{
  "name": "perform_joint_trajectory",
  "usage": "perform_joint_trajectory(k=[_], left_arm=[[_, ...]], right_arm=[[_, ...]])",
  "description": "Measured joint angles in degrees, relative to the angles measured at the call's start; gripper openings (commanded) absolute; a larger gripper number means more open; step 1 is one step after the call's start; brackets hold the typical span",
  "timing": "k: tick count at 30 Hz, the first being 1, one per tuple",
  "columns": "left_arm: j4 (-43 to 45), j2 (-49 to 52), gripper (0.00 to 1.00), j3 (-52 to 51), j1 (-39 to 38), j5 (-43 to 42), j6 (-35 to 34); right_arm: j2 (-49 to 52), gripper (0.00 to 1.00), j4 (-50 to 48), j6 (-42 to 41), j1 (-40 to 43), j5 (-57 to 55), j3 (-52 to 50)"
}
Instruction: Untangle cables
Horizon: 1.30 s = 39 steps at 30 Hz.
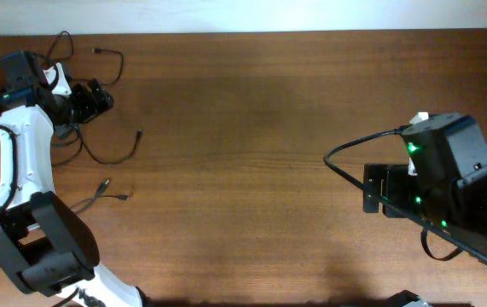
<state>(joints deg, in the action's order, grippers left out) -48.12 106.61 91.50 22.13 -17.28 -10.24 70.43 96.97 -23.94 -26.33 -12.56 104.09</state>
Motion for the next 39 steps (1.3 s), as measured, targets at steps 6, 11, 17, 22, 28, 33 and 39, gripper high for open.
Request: perform_joint_trajectory(k=[6, 11, 17, 22, 28, 33, 39], left_arm=[[-0.02, 0.0, 0.99, 0.0, 0.0, 0.0, 0.0], [0.0, 0.0, 0.99, 0.0, 0.0, 0.0, 0.0], [0.07, 0.0, 0.99, 0.0, 0.0, 0.04, 0.0], [0.0, 0.0, 0.99, 0.0, 0.0, 0.17, 0.0], [-0.02, 0.0, 0.99, 0.0, 0.0, 0.2, 0.02], [-0.02, 0.0, 0.99, 0.0, 0.0, 0.17, 0.02], [-0.02, 0.0, 0.99, 0.0, 0.0, 0.2, 0.02]], right_arm=[[2.27, 0.98, 0.0, -0.04, -0.02, -0.28, -0.39], [4.63, 0.98, 0.0, 0.0, -0.02, -0.5, -0.39], [-0.46, 0.98, -13.97, 6.01, 5.35, -0.74, -7.32], [-18.99, 0.98, -38.56, 14.53, 19.32, 10.6, -36.46], [-40.89, 0.98, -63.71, 20.04, 30.86, 23.41, -69.26], [-53.68, 0.98, -74.75, 21.2, 30.91, 24.76, -84.59], [-61.07, 0.98, -82.05, 26.62, 30.91, 25.16, -91.36]])
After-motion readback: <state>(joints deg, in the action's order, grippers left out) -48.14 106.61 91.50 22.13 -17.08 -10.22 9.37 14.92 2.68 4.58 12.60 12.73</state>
